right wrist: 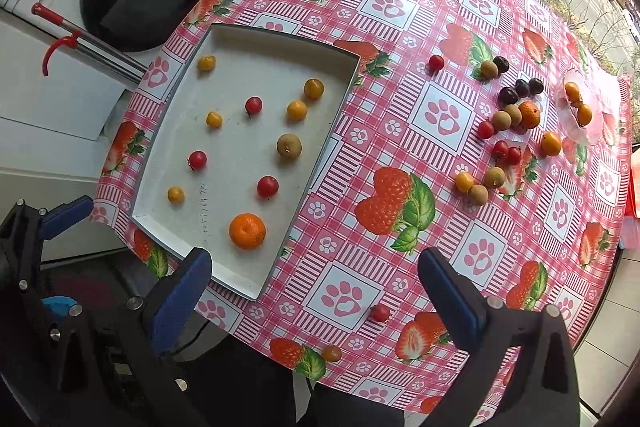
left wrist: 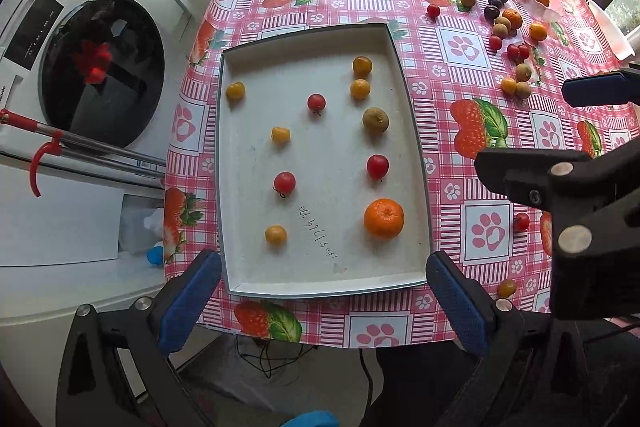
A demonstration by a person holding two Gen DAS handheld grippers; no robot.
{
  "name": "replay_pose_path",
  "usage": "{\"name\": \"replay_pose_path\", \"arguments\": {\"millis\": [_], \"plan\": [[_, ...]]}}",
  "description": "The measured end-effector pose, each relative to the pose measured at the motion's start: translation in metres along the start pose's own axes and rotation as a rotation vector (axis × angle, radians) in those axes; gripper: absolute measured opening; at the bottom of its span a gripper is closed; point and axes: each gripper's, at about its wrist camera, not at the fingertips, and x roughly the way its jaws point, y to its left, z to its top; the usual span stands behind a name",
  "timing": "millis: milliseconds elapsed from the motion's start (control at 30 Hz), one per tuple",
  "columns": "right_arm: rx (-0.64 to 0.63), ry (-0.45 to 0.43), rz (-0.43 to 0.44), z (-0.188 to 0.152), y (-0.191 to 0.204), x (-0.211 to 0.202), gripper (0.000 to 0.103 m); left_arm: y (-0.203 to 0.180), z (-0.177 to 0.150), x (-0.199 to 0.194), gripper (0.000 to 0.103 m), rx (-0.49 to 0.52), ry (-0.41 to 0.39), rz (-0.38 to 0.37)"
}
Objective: Organize fruits
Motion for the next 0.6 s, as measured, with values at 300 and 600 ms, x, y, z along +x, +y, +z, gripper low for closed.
{"name": "replay_pose_path", "arguments": {"millis": [300,600], "plan": [[-0.06,0.007,-0.003,0.004,0.009,-0.003,0.103,-0.007,0.002,-0.01,0.103,0.034,-0.004,0.023],[-0.049,0.01,0.013,0.002,0.009,-0.003,0.103,-0.009,-0.001,-0.013,0.103,0.038,-0.006,0.033]]}}
